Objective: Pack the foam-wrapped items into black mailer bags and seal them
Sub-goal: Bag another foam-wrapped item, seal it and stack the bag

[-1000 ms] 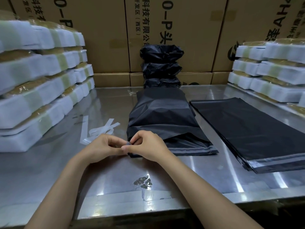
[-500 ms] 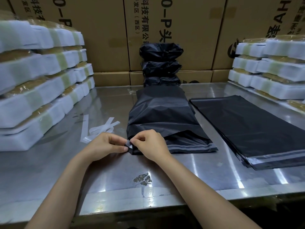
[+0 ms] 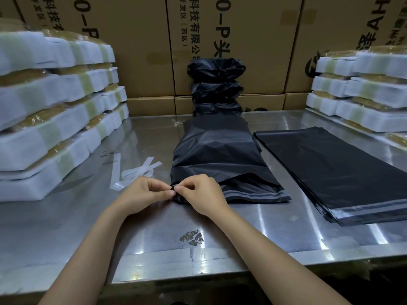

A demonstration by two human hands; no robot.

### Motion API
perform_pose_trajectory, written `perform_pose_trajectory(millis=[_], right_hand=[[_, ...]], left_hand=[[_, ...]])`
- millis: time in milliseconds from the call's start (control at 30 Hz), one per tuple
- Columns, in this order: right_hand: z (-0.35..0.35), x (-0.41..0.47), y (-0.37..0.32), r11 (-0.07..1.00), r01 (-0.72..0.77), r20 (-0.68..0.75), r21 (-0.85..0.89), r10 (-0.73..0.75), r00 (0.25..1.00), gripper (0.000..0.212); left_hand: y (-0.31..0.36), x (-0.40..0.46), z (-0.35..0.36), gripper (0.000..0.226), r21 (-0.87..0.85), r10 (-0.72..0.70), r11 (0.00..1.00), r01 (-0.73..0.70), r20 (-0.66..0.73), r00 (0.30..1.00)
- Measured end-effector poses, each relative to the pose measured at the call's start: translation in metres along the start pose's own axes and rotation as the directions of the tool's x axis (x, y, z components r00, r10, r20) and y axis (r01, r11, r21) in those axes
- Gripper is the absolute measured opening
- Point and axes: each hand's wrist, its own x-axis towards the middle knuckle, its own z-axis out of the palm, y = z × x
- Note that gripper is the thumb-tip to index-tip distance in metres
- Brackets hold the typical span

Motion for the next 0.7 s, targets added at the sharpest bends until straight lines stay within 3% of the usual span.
perform_pose_trajectory(millis=[100,200,267,300,367,500,633,700], right_hand=[[-0.003,-0.001,0.001,0.967,-0.055,-0.074,0.247,0.075,0.994,0.020],[-0.023,0.002,0.011,0.769,-0.159,-0.109,0.620,0.285,0.952,0.025],[-0.043,0.001,0.026,0.650,-0.224,-0.092,0.726,0.414,0.905,0.024],[-0.053,-0.001,0.035,0.659,-0.247,-0.108,0.711,0.449,0.887,0.025],[-0.073,-0.007,0.055,0.777,-0.278,-0.181,0.565,0.445,0.877,0.026],[-0.102,-0.025,0.076,0.951,-0.267,-0.181,0.156,0.293,0.939,0.043],[-0.115,-0.032,0.079,0.943,-0.247,-0.046,-0.221,0.242,0.969,0.065],[-0.119,-0.032,0.079,0.935,-0.209,0.040,-0.286,0.230,0.972,0.066]], left_hand=[[0.000,0.001,-0.002,0.004,-0.014,-0.019,1.000,0.019,-0.016,1.000],[-0.001,-0.001,-0.005,0.004,0.004,-0.028,1.000,0.029,-0.010,1.000],[-0.001,-0.002,-0.007,0.005,0.006,-0.029,1.000,0.029,0.005,1.000],[-0.001,-0.002,-0.008,0.005,0.003,-0.029,1.000,0.029,0.012,0.999],[-0.001,-0.002,-0.008,0.005,0.008,-0.030,1.000,0.030,0.023,0.999],[-0.004,0.000,-0.009,0.004,0.031,-0.023,0.999,0.022,0.036,0.999],[-0.005,0.001,-0.009,0.004,0.021,-0.022,1.000,0.021,0.044,0.999],[-0.005,0.001,-0.008,0.004,0.031,-0.020,0.999,0.019,0.051,0.998]])
